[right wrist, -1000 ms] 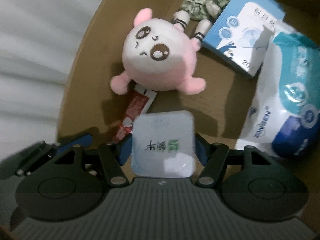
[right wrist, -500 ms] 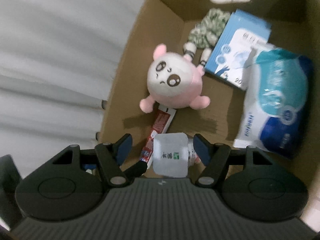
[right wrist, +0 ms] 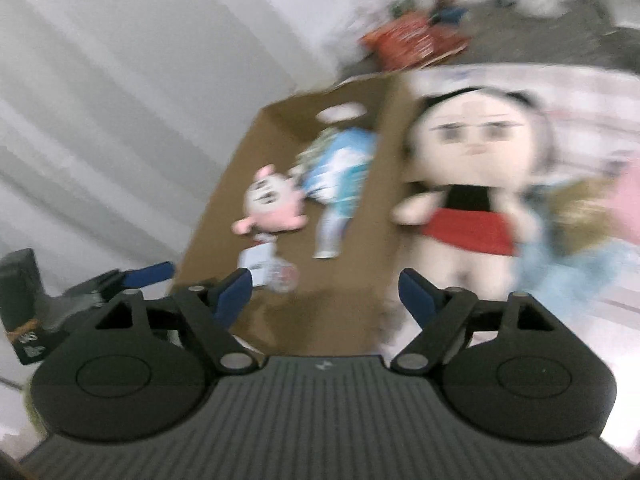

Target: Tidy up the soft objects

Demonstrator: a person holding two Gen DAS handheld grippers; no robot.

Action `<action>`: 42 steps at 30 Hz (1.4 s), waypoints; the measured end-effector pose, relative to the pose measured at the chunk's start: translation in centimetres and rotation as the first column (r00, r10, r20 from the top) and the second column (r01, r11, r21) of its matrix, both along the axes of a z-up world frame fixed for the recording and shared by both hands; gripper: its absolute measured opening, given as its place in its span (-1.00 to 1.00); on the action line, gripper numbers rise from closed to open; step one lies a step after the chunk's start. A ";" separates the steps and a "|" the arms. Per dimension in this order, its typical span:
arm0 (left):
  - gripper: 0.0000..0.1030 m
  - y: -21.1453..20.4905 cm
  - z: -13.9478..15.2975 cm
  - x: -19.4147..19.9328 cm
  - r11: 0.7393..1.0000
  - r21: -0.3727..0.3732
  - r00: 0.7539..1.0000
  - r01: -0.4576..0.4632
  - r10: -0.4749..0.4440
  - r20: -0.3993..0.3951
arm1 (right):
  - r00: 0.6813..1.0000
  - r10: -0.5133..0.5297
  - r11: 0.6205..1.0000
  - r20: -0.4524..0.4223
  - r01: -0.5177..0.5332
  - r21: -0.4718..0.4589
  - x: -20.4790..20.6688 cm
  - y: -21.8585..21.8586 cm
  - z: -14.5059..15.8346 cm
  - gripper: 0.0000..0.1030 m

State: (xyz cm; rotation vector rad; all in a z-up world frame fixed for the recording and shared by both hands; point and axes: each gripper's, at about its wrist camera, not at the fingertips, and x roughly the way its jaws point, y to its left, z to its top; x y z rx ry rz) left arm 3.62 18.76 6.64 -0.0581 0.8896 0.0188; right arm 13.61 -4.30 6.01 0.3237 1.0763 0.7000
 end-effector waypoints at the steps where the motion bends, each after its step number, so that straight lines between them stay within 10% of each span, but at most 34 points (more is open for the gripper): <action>1: 0.92 -1.1 0.1 -0.3 1.000 -0.004 1.000 0.023 -0.023 0.012 | 0.999 -0.037 0.999 0.021 0.037 -0.013 -0.9 -2.1 0.3 0.63; 10: 1.00 -11.4 -1.2 -1.5 0.965 -0.075 0.965 0.251 -0.244 0.096 | 0.951 -0.296 0.950 0.092 0.303 -0.072 -7.4 -16.4 -0.7 0.67; 18: 1.00 -18.2 -4.7 0.4 0.937 -0.055 0.934 0.345 -0.336 0.125 | 0.932 -0.351 0.931 0.093 0.357 -0.071 -8.4 -18.8 -4.5 0.66; 28: 0.91 -22.5 -8.1 6.0 0.931 0.011 0.911 0.365 -0.360 0.199 | 0.928 -0.343 0.936 0.145 0.351 -0.033 -0.5 -17.7 -7.7 0.12; 42: 0.32 -25.0 -12.5 12.7 0.939 0.010 0.936 0.344 -0.344 0.074 | 0.952 -0.303 0.952 0.047 0.305 -0.019 9.8 -16.3 -14.4 -0.36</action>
